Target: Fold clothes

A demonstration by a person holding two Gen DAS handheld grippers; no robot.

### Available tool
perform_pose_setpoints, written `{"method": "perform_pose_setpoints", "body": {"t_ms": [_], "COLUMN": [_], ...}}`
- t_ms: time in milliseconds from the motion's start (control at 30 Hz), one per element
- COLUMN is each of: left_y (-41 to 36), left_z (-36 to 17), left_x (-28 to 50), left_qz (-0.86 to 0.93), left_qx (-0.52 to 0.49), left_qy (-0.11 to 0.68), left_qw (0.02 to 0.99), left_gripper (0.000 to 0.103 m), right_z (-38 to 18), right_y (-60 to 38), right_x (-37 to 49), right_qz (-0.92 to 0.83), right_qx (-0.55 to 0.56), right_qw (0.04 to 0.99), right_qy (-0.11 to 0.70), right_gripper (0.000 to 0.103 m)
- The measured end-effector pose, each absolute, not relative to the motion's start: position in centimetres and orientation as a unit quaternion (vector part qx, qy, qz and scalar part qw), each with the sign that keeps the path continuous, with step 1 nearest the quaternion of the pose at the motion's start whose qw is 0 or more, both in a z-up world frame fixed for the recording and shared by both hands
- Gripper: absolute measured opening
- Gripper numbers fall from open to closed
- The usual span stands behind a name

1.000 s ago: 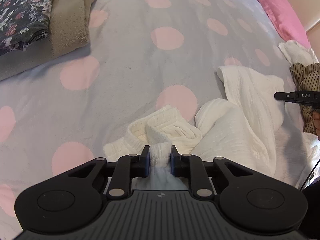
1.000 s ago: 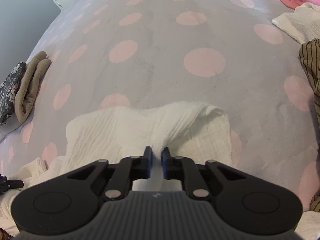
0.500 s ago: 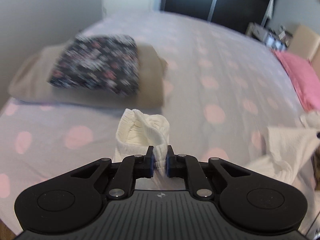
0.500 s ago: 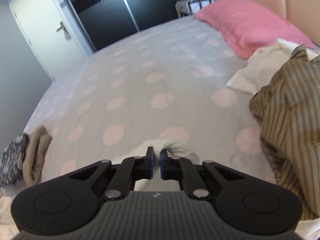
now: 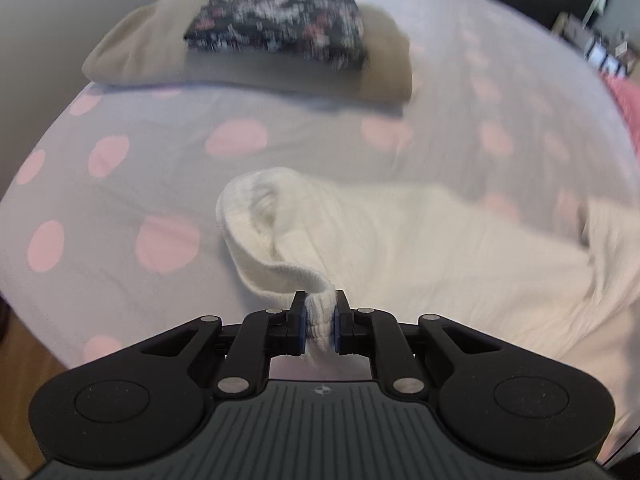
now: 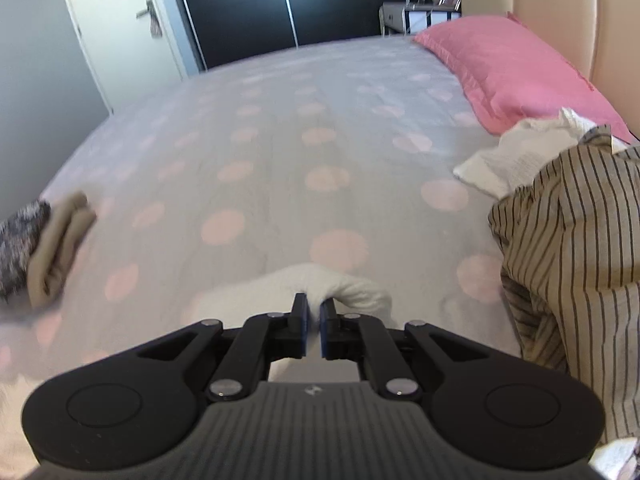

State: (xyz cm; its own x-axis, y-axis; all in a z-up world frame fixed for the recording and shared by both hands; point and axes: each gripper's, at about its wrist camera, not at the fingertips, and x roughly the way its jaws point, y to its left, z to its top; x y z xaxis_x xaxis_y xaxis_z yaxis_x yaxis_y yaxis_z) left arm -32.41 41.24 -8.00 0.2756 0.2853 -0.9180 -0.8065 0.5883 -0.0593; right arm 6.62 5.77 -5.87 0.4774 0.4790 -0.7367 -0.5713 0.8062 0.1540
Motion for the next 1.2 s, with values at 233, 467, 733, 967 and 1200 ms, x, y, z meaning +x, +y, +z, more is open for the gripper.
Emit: {"method": "perform_pose_setpoints", "body": {"t_ms": [233,467,733,967,1200], "left_y": [41.1,40.3,38.9,37.5,37.6], "left_z": [-9.0,-6.8,-7.1,-7.5,-8.1], "left_x": [-33.1,-32.0,-28.0,-25.9,-24.7], "left_qz": [0.368,0.377,0.34,0.317,0.308], "left_qx": [-0.262,-0.219,-0.18,-0.145,-0.131], "left_qy": [0.51,0.471,0.479,0.493,0.512], "left_qw": [0.732,0.767,0.789,0.797,0.791], "left_gripper": [0.018,0.026,0.029,0.031,0.04], "right_z": [-9.2,-10.4,-10.2,-10.9,-13.5], "right_y": [4.3,3.3,1.4,-0.1,-1.4], "right_x": [5.4,2.8,1.4,-0.1,-2.6], "right_qz": [0.284,0.31,0.334,0.357,0.381], "right_qx": [-0.131,-0.185,-0.197,-0.225,-0.254], "right_qw": [0.823,0.796,0.78,0.744,0.69], "right_qy": [0.474,0.487,0.491,0.517,0.561], "right_gripper": [0.007,0.007,0.007,0.007,0.007]}}
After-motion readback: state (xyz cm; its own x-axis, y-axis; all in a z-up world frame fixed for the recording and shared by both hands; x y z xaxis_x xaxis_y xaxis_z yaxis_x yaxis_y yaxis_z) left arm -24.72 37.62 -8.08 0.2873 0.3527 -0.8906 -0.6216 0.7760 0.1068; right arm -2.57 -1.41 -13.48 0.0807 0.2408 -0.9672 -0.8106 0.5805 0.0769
